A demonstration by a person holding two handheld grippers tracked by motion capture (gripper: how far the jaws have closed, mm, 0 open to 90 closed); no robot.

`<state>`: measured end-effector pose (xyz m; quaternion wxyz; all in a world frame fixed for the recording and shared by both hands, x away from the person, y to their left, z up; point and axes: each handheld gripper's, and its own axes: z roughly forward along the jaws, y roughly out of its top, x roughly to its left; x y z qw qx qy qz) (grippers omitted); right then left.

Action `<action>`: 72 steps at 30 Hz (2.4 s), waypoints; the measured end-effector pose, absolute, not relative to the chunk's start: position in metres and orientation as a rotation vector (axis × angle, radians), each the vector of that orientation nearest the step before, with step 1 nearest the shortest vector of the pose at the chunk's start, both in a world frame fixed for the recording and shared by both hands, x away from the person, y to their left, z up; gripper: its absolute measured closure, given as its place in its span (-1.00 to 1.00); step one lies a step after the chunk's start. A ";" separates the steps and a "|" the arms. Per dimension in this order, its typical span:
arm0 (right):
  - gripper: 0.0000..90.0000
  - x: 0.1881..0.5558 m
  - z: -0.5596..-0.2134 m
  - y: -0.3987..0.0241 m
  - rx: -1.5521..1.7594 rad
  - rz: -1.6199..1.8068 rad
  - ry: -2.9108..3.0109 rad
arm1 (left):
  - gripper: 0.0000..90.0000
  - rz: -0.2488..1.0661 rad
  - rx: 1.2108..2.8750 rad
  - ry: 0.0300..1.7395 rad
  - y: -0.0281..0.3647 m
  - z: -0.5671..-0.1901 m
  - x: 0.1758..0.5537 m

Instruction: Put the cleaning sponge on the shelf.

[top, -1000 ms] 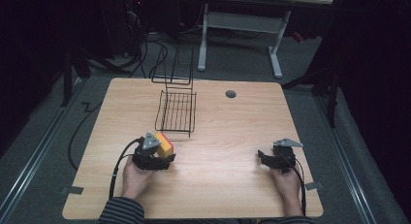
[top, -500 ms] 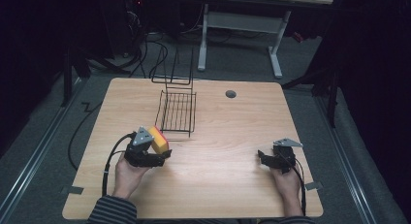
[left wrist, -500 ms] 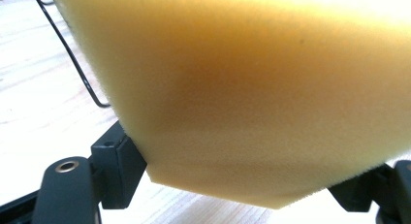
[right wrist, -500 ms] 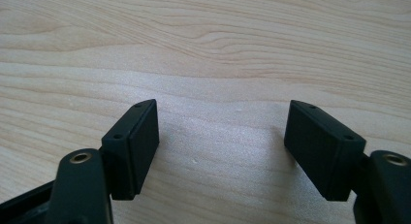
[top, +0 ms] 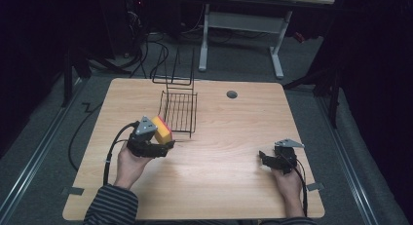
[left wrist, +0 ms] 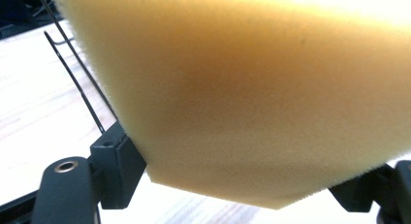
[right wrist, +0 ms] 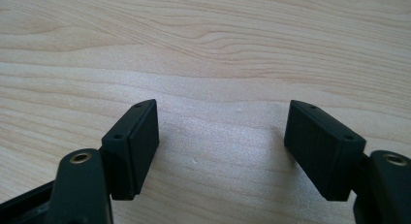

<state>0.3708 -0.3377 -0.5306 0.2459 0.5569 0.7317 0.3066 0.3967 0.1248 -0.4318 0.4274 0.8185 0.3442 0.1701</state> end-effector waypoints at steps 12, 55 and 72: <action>-0.36 0.371 -0.531 -0.338 1.522 0.837 1.996 | -0.50 0.445 2.032 0.860 0.120 -0.420 0.424; -0.36 0.371 -0.531 -0.338 1.521 0.836 1.998 | -0.50 0.539 1.991 0.950 0.095 -0.435 0.486; -0.36 0.371 -0.531 -0.338 1.521 0.836 1.997 | -0.50 0.500 1.972 1.071 0.098 -0.465 0.517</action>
